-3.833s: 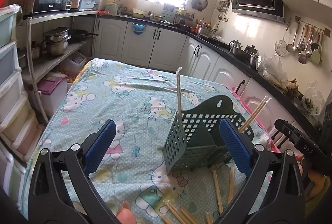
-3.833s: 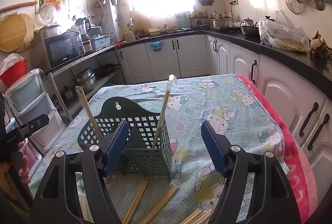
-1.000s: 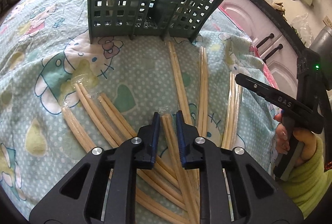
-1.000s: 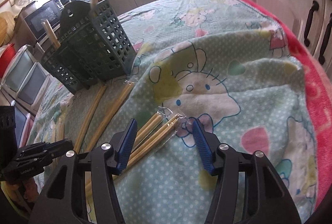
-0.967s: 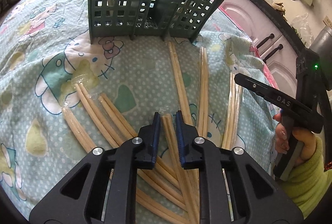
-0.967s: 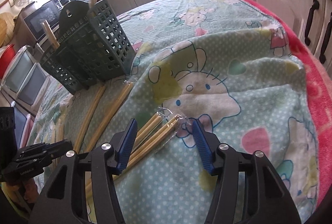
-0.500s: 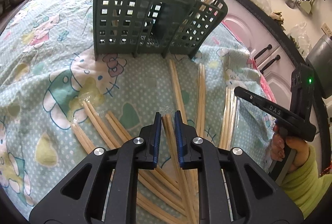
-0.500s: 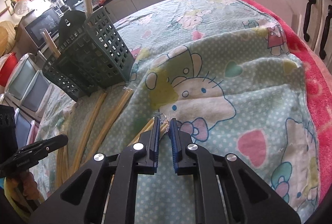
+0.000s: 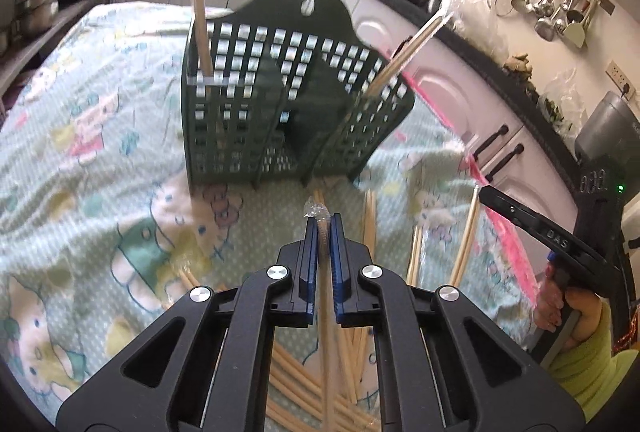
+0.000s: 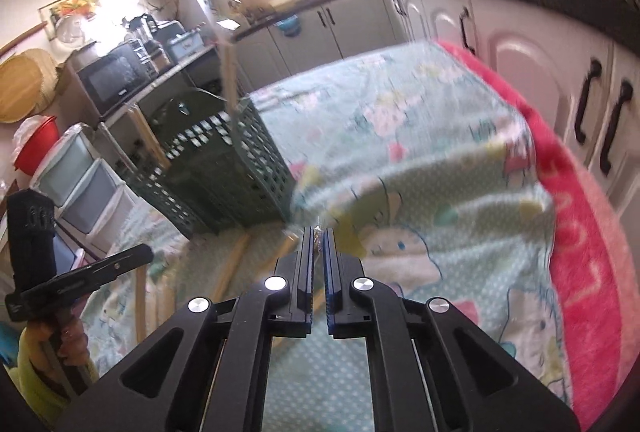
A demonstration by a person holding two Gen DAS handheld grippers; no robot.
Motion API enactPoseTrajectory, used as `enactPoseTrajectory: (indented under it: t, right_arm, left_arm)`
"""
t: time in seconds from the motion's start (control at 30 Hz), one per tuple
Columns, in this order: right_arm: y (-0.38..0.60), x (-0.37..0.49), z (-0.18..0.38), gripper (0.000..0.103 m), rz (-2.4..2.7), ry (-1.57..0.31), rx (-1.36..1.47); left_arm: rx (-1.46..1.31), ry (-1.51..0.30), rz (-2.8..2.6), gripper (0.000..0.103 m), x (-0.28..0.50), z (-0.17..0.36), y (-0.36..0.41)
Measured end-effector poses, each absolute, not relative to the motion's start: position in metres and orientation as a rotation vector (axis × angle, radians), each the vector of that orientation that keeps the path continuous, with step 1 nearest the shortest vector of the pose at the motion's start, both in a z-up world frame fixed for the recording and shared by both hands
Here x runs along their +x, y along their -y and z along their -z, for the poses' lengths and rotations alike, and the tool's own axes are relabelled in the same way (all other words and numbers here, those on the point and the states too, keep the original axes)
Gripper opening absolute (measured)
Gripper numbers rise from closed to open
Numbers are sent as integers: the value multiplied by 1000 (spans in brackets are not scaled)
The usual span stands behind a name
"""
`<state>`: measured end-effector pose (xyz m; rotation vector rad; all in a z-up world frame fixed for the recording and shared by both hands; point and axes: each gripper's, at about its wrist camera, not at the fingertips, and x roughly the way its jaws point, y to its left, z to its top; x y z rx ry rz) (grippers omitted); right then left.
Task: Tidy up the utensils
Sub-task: 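Close the left tool on another chopstick while the right tool grasps one too, then raise the left tool's chopstick above the caddy while the right tool carries its chopstick over it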
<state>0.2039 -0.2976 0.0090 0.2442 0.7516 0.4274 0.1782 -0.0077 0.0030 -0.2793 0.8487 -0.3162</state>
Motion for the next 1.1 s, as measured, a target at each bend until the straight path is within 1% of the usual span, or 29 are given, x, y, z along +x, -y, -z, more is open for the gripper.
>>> enactPoseTrajectory:
  t: [0.53, 1.1]
  right_arm:
    - [248, 187, -97, 3, -546, -528, 97]
    - [217, 192, -158, 3, -605, -358, 67]
  left_arm:
    - [-257, -666, 324, 3, 183, -72, -5]
    - [-242, -427, 244, 3, 202, -147, -16]
